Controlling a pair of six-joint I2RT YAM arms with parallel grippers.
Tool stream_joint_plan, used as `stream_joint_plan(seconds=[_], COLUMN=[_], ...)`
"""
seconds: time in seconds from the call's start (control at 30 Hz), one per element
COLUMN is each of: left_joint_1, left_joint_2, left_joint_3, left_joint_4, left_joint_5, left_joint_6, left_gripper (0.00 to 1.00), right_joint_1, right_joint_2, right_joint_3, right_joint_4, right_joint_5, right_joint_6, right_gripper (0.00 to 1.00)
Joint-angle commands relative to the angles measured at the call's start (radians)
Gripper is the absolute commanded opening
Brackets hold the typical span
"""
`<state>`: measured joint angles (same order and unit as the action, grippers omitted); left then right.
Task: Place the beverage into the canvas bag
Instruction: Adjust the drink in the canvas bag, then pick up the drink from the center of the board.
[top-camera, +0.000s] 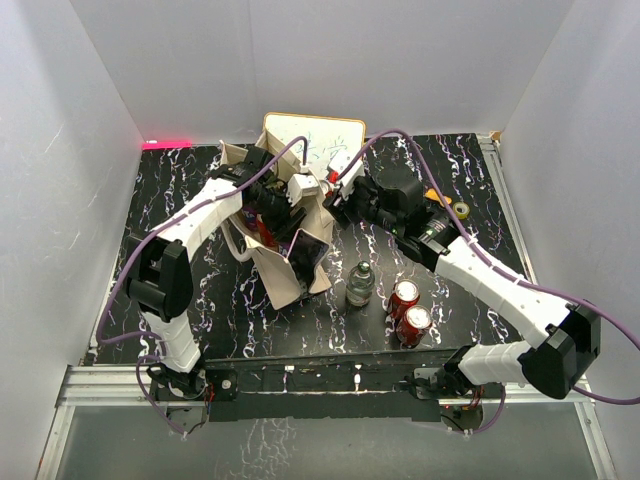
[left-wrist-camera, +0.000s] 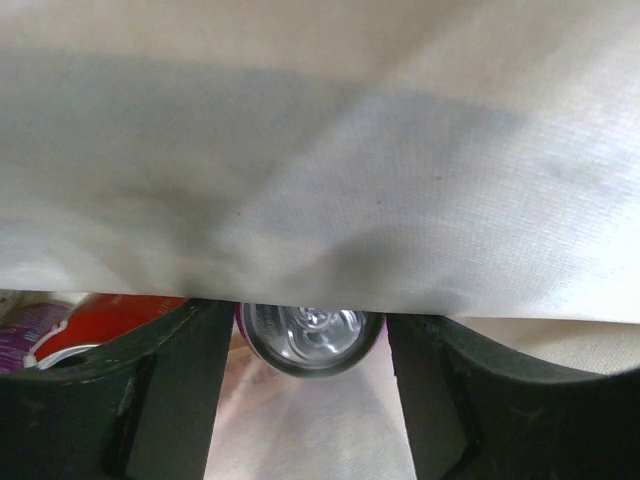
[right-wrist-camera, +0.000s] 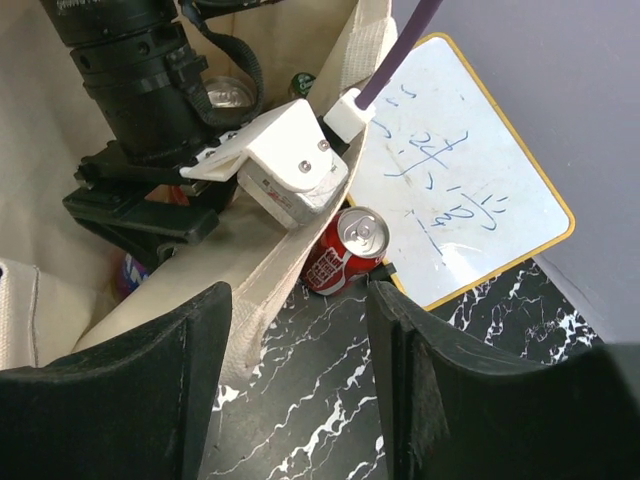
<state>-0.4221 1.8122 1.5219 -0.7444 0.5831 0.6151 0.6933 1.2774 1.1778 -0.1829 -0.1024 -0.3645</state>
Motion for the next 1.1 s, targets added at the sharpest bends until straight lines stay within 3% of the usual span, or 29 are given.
stream_joint_plan(seconds=[0.0,0.07,0.23,0.53,0.73,0.9,0.97,1.07], left_joint_1=[-0.007,-0.007,-0.006,0.070,0.089,0.090,0.091,0.091], left_joint_2=[-0.071,-0.094,-0.169,-0.273,-0.339,-0.294,-0.269,-0.335], left_joint_3=[0.080,0.100,0.124,0.210,0.306,0.535,0.632,0.595], left_joint_4=[-0.024,-0.038,-0.043,-0.086,-0.281,-0.592,-0.688,-0.690], left_joint_5=[0.013,-0.004,-0.047,-0.047,0.000,-0.019,-0.051,-0.072], left_joint_6=[0.014,0.017,0.021,0.018,0.192,0.364,0.380,0.445], left_gripper=[0.67,0.81,0.95,0.97,0.97,0.97,0.97,0.97], right_joint_1=[-0.008,-0.011,-0.012,-0.027,-0.063,-0.087,-0.086,-0.087], right_joint_2=[0.011,0.024,0.049,0.086,0.201,0.274,0.293,0.315], right_joint_3=[0.086,0.112,0.169,0.195,0.269,0.322,0.338,0.388], right_joint_4=[0.041,0.019,-0.066,-0.118,-0.140,-0.135,-0.133,-0.160], right_joint_5=[0.027,0.018,-0.046,-0.080,-0.074,-0.172,-0.182,-0.183], right_joint_6=[0.052,0.100,0.236,0.390,0.482,0.512,0.526,0.533], right_gripper=[0.61,0.64,0.68,0.74,0.74,0.64,0.52,0.31])
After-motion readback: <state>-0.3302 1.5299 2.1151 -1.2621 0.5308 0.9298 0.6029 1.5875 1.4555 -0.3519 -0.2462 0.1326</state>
